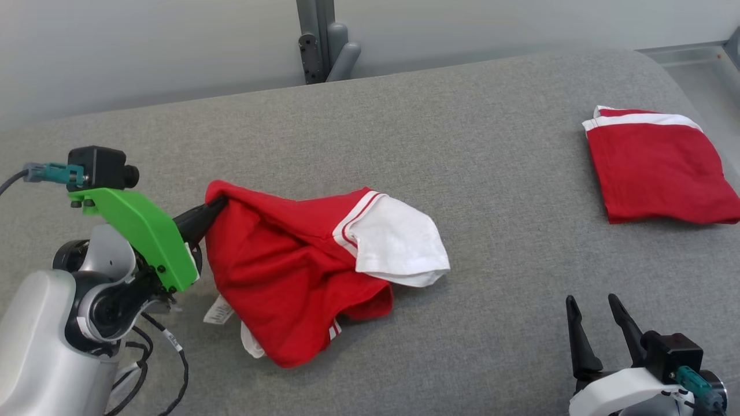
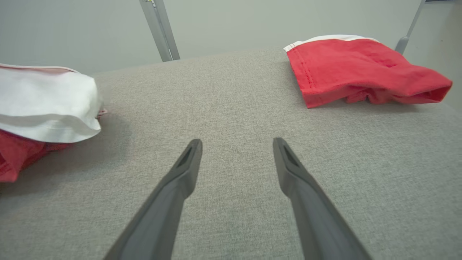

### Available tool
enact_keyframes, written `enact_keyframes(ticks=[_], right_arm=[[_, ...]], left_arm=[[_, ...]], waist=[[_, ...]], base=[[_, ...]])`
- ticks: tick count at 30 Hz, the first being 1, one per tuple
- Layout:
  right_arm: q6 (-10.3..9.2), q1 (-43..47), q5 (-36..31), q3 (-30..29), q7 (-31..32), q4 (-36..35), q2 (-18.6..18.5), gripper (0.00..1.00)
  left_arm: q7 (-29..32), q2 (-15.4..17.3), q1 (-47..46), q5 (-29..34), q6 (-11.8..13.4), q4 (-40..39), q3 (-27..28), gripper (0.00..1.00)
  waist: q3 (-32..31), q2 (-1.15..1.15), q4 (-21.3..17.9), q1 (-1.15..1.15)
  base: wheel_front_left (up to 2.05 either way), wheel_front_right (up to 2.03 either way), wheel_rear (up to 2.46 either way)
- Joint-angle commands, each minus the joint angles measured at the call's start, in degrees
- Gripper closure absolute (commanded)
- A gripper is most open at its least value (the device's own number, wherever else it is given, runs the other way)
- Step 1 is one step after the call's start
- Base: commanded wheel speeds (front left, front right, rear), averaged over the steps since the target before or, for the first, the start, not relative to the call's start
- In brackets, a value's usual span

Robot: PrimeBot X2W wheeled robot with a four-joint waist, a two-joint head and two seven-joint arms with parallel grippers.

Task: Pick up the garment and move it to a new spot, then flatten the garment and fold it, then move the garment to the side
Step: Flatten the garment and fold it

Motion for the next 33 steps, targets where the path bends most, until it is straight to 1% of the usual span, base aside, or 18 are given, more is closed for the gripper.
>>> enact_keyframes(ticks=[1,2,5,9,15,16,19,22,26,29,33], right_arm=[[-0.03,-1.00,-0.08,0.12,0.01,0.18,-0.16,0.00],[-0.03,-1.08,-0.03,0.15,0.01,0.25,-0.17,0.00],[-0.03,-1.34,0.16,0.37,0.01,0.59,-0.16,0.00],[-0.03,-1.85,0.15,0.46,0.01,0.95,-0.17,0.00],[-0.03,-2.28,-0.93,0.14,0.01,1.28,-0.15,0.00],[-0.03,-2.28,-0.93,0.14,0.01,1.28,-0.15,0.00],[-0.03,-2.64,-1.34,0.29,0.01,1.46,-0.16,0.00],[-0.03,-3.19,-1.49,0.52,0.01,1.58,-0.17,0.00],[-0.03,-2.83,-1.81,0.78,0.01,1.49,-0.17,0.00],[-0.03,-2.26,-1.80,1.06,0.01,1.75,-0.18,0.00],[-0.03,-2.14,-1.81,1.45,0.01,2.02,-0.17,0.00]], left_arm=[[0.03,0.20,-1.81,0.55,-0.84,2.60,-0.24,1.00],[-0.46,0.12,-2.34,0.93,-1.40,4.27,-0.56,1.00],[-3.59,-2.45,-3.50,1.74,-2.38,9.14,-1.11,1.00],[-9.01,-7.35,-4.76,2.88,-3.79,14.73,-2.45,1.00],[-15.54,-16.27,-7.06,5.02,-5.51,22.09,-7.02,1.00],[-15.54,-16.27,-7.06,5.02,-5.51,22.09,-7.02,1.00],[-18.57,-19.11,-8.50,5.79,-5.83,25.81,-8.78,1.00],[-21.94,-20.67,-9.27,6.04,-5.95,29.36,-10.66,1.00],[-26.91,-21.11,-9.48,5.51,-5.88,33.08,-13.90,1.00],[-30.46,-21.28,-9.63,1.79,-5.02,32.55,-19.13,1.00],[-35.08,-21.14,-11.40,-0.70,-2.66,31.05,-27.18,1.00]], waist=[[1.03,0.19,-0.79,0.00],[1.33,0.19,-0.98,0.00],[2.20,0.19,-1.53,0.00],[3.02,0.19,-1.78,0.00],[3.75,0.19,-0.92,0.00],[3.75,0.19,-0.92,0.00],[3.76,0.19,-0.64,0.00],[3.60,0.19,-0.61,0.00],[3.35,0.19,-0.55,0.00],[3.11,0.19,-0.36,0.00],[2.78,0.19,0.00,0.00]], base=[[0.00,0.00,0.00],[0.00,0.00,0.00],[0.00,0.00,0.00],[0.00,0.00,0.00],[0.00,0.00,0.00],[0.00,0.00,0.00],[0.00,0.00,0.00],[0.00,0.00,0.00],[0.00,0.00,0.00],[0.00,0.00,0.00],[0.00,0.00,0.00]])
